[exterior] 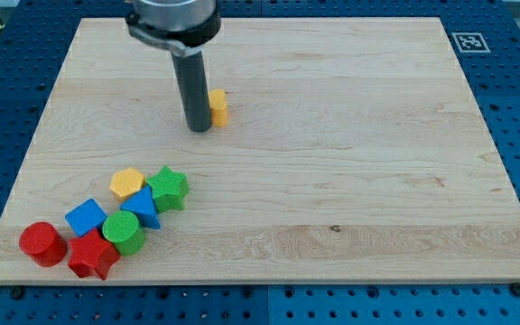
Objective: Move your arm above the blue cube
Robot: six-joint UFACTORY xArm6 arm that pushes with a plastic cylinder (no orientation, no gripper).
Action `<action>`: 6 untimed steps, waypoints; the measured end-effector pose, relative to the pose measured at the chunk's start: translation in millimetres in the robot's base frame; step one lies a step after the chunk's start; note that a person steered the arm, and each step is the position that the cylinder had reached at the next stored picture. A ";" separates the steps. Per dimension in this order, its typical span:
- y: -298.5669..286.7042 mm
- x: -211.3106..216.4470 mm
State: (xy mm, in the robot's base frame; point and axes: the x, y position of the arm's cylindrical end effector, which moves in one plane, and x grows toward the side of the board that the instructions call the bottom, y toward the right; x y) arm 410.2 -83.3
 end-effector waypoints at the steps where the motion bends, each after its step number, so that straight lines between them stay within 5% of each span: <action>1: 11.8 -27.3; 4: -108.1 64.2; 6: -119.7 107.4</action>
